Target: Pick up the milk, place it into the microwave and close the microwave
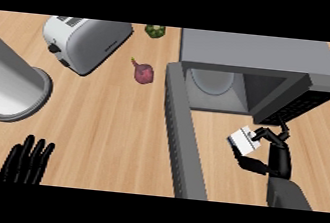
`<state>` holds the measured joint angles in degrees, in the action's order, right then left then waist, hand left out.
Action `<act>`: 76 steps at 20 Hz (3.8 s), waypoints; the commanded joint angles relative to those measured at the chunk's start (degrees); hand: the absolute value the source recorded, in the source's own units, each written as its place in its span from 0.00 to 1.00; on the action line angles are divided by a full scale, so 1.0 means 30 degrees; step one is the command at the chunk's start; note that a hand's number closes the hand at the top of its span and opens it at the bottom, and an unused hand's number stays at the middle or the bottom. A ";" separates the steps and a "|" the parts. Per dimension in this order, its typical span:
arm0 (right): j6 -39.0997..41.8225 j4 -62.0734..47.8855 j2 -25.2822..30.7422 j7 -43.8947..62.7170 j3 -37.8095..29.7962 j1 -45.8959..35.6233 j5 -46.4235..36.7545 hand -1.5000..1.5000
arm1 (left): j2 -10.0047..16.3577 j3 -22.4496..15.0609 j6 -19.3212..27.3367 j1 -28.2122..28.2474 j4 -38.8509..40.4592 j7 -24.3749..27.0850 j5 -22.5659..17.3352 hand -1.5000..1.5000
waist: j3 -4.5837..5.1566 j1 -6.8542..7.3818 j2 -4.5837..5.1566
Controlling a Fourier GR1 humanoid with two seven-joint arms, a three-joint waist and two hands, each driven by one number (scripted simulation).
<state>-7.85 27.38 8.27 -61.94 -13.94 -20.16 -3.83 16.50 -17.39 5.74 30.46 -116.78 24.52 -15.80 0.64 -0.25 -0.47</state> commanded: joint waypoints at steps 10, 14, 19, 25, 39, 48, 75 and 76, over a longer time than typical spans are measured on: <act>-0.0637 0.3493 -0.2239 0.2741 0.2369 -0.1748 -0.0640 1.00 | 0.0206 0.1143 -0.0475 0.0010 0.0107 -0.0395 -0.1015 0.00 | -0.0184 0.0047 0.0080; -0.1651 0.4837 -0.2302 0.5117 0.2706 -0.2457 -0.0848 1.00 | 0.0405 0.2257 -0.1519 0.0646 0.1565 0.1530 -0.1245 0.00 | -0.0189 0.0168 0.0093; -0.3142 0.2856 -0.1936 0.5643 0.1992 -0.4153 -0.1112 1.00 | 0.0375 0.2483 -0.2439 0.1175 0.1145 0.1291 -0.1572 0.00 | -0.0220 0.0389 0.0188; -0.4424 0.2028 -0.1829 0.7485 0.2454 -0.5655 -0.2138 1.00 | -0.0192 0.2601 -0.2290 0.1032 0.1112 0.0892 -0.1317 0.00 | -0.0220 0.0419 0.0187; -0.8755 -0.5213 0.0606 0.8448 0.1813 -1.1211 -0.4468 1.00 | -0.0675 0.2196 -0.2800 -0.0674 0.2446 0.0778 -0.0911 0.00 | -0.0272 0.1594 0.0694; -1.2649 -0.6417 0.1435 0.9890 0.1753 -1.2811 -0.5180 1.00 | 0.0609 0.3216 -0.2661 -0.1389 0.2935 0.0139 0.0058 0.00 | -0.0291 0.2279 0.1019; -0.7416 -0.6757 0.0241 0.6227 0.0338 -1.1852 -0.3908 0.00 | -0.0149 0.1610 -0.2719 -0.3224 0.3031 -0.0589 0.1172 0.00 | -0.0314 0.1802 0.0965; -0.6777 -0.6869 0.0671 0.6315 0.0209 -1.1888 -0.3791 0.00 | -0.0239 0.1726 -0.2520 -0.3166 0.3177 -0.0479 0.1316 0.00 | -0.0301 0.1709 0.0894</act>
<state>-30.84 6.70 10.13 -41.18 -11.49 -56.85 -16.98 15.94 -12.32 -1.88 21.86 -107.66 23.16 -12.24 -0.30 5.51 2.50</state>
